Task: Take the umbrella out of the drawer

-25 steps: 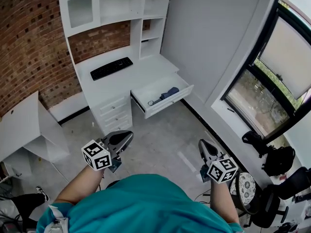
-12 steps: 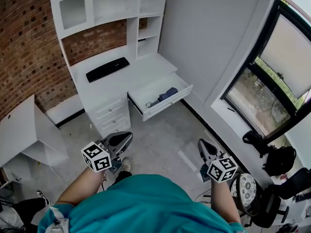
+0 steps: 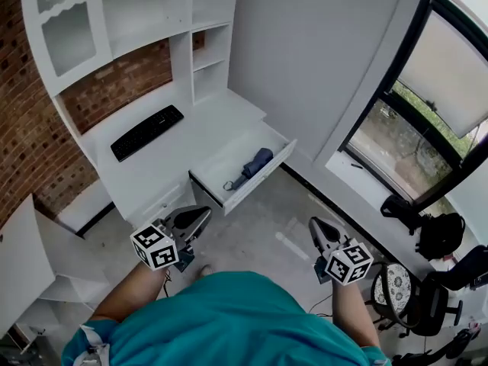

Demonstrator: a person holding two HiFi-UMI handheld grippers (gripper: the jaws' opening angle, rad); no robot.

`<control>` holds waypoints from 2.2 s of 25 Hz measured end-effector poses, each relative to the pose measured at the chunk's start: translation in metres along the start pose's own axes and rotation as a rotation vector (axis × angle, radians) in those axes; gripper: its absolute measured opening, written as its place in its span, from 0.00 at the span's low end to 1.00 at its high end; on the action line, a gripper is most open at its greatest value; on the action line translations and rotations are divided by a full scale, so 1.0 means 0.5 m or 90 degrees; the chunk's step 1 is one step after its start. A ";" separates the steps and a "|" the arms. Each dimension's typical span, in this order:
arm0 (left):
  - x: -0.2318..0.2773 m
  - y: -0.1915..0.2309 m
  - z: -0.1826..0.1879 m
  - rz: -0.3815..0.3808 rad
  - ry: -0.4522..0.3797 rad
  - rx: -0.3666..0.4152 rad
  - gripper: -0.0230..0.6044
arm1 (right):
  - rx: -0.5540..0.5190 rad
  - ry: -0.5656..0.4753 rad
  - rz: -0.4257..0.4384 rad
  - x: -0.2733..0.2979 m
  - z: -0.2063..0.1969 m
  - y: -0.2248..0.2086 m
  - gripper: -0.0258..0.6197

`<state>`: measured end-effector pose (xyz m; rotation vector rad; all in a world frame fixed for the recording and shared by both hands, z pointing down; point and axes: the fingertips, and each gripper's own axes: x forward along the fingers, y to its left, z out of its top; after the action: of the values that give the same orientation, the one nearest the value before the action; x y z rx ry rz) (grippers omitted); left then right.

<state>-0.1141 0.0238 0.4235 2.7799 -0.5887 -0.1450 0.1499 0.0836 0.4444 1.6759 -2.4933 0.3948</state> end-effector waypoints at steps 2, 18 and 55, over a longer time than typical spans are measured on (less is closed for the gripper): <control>0.018 0.054 0.026 -0.020 0.008 0.004 0.06 | 0.005 -0.001 -0.011 0.055 0.016 0.002 0.07; 0.076 0.365 0.120 -0.074 0.024 -0.023 0.06 | 0.010 0.011 -0.072 0.331 0.102 -0.023 0.07; 0.541 0.519 -0.042 0.091 0.187 -0.039 0.06 | 0.025 0.042 0.112 0.576 0.135 -0.496 0.07</control>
<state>0.0367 -0.3082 0.5130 2.6196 -0.6882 0.2674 0.2715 -0.2807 0.4851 1.4362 -2.6078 0.5118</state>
